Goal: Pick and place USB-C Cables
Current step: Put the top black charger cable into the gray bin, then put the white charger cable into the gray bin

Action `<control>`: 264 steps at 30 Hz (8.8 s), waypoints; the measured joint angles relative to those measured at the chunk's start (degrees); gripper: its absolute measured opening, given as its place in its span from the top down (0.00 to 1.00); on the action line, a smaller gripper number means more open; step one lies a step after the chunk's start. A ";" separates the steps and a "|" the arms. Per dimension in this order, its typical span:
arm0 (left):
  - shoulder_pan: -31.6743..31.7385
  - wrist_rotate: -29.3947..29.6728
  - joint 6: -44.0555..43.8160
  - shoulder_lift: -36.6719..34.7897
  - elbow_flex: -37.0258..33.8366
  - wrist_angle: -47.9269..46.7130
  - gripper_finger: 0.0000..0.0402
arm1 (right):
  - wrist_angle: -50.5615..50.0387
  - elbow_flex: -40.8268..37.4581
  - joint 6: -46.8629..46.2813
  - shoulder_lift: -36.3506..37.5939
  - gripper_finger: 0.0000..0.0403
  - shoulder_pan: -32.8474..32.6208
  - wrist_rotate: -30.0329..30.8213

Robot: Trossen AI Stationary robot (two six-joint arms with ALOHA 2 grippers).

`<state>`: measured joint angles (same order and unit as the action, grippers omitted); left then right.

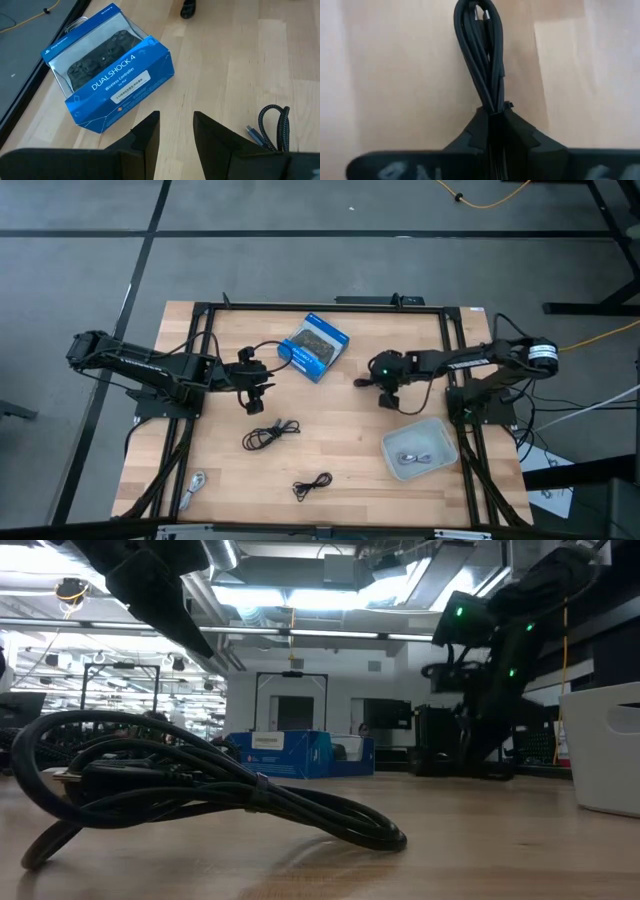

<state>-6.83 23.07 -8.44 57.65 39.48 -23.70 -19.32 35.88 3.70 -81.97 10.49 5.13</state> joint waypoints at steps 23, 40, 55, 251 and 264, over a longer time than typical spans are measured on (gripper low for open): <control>0.00 0.02 -0.01 0.00 0.02 0.24 0.72 | -25.89 0.20 -37.95 33.37 0.91 -38.13 20.73; 0.00 0.00 -0.01 0.00 0.02 0.23 0.72 | -29.34 0.26 -49.22 32.16 0.91 -57.74 17.21; 0.00 0.00 0.01 0.00 0.02 0.22 0.72 | -28.74 0.28 -67.99 30.08 0.69 -61.32 12.93; -4.22 -11.08 3.06 49.66 32.08 45.01 0.97 | -5.90 0.22 -37.17 26.20 0.68 -47.64 37.03; -4.90 -8.79 7.59 49.29 32.79 44.23 0.97 | 6.24 0.22 -27.35 26.22 0.68 -46.61 37.20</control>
<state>-11.73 14.28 -0.85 106.94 72.27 20.53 -13.09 36.10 -23.65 -55.75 -36.12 42.33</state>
